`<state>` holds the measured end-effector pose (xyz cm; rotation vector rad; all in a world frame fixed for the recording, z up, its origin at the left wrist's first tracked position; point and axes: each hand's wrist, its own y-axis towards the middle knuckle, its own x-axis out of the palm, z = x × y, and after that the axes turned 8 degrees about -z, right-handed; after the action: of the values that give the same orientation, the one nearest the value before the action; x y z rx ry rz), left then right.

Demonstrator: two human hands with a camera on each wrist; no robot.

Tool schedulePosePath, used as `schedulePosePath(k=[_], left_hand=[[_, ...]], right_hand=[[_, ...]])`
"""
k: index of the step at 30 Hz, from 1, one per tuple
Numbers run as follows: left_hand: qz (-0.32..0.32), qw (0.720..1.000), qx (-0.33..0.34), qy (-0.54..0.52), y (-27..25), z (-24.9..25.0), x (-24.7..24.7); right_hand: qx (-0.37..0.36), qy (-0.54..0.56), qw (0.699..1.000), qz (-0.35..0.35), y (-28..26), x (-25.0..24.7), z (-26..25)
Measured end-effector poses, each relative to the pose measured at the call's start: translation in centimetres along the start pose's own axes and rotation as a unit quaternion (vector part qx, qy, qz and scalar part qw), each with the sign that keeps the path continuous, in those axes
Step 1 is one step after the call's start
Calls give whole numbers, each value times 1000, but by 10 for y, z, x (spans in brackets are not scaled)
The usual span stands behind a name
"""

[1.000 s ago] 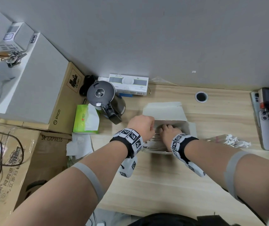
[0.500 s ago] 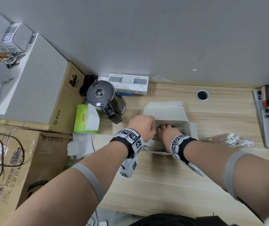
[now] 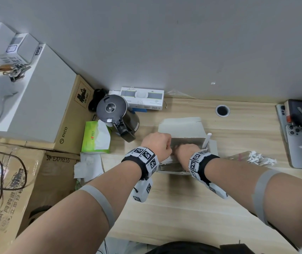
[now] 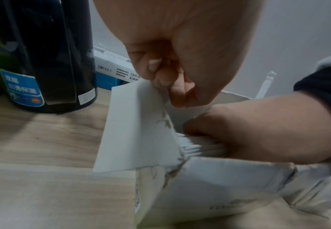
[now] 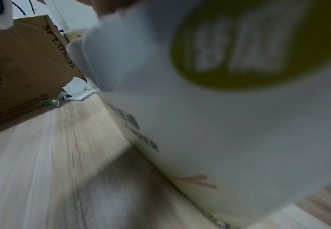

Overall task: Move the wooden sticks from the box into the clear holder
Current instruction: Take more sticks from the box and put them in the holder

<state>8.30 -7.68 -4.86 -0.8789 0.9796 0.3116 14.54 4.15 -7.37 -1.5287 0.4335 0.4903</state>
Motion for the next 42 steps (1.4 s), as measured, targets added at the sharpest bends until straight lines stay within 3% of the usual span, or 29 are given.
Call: schedulePosePath(k=[4, 12, 22, 30, 36, 39, 42], left_hand=[[2, 1000, 0, 4, -2, 2, 0], [5, 1000, -4, 17, -8, 11, -4], [46, 998, -44, -11, -21, 12, -22], [31, 989, -81, -120, -26, 9, -33], [-31, 982, -92, -162, -25, 4, -21], [-21, 966, -102, -237, -25, 5, -20], [8, 925, -82, -370, -25, 6, -23]], right_hand=[[-19, -19, 999, 40, -8, -4, 2], [-48, -24, 998, 44, -25, -8, 7], [-71, 89, 988, 106, -37, -3, 14], [-81, 145, 973, 162, -48, 0, 24], [-79, 151, 966, 194, -51, 2, 29], [-79, 201, 956, 199, -50, 0, 26], [-93, 315, 923, 199, -48, 0, 20]])
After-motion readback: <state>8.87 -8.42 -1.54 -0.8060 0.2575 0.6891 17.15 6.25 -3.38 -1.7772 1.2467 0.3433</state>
